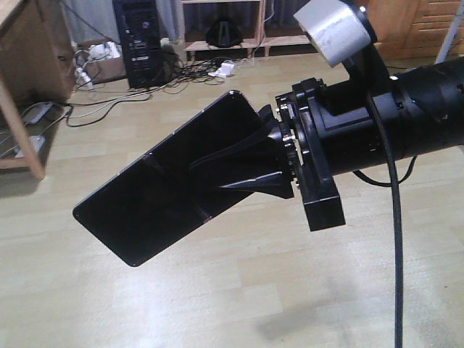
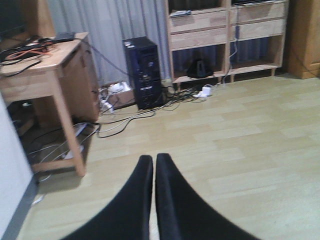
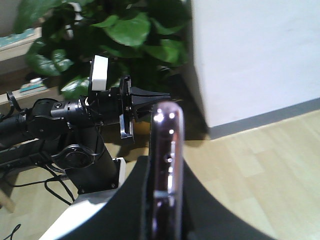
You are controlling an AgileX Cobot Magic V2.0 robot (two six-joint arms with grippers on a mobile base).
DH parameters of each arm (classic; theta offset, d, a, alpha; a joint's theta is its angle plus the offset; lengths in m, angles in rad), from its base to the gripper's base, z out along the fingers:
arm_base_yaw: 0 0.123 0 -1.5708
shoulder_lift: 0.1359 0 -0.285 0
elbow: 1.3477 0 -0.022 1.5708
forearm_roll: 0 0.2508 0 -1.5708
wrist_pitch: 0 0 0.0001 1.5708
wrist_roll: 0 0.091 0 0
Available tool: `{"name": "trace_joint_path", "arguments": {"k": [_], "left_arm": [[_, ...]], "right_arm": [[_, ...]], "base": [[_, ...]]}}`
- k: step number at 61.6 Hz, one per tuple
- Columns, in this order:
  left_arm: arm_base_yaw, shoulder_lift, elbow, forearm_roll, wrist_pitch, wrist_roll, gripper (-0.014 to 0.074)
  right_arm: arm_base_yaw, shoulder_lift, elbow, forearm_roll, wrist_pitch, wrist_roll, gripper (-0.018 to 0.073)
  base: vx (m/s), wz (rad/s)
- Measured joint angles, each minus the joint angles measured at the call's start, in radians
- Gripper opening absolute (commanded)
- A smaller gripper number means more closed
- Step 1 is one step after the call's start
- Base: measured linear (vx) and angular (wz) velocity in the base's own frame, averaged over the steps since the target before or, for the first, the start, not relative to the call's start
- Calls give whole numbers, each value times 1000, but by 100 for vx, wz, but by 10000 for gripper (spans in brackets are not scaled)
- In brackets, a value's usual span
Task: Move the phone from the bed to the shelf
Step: 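Hold the phone while the base drives to the wooden shelf unit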
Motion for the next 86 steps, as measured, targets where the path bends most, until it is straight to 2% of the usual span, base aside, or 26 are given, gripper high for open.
{"name": "trace_joint_path", "arguments": {"k": [45,86], "left_arm": [[0,0,0,0,0,0,1],[0,0,0,0,0,0,1]], "right_arm": [[0,0,0,0,1,0,-2],[0,0,0,0,1,0,-2]], "base": [[35,-30],[40,-10]]}}
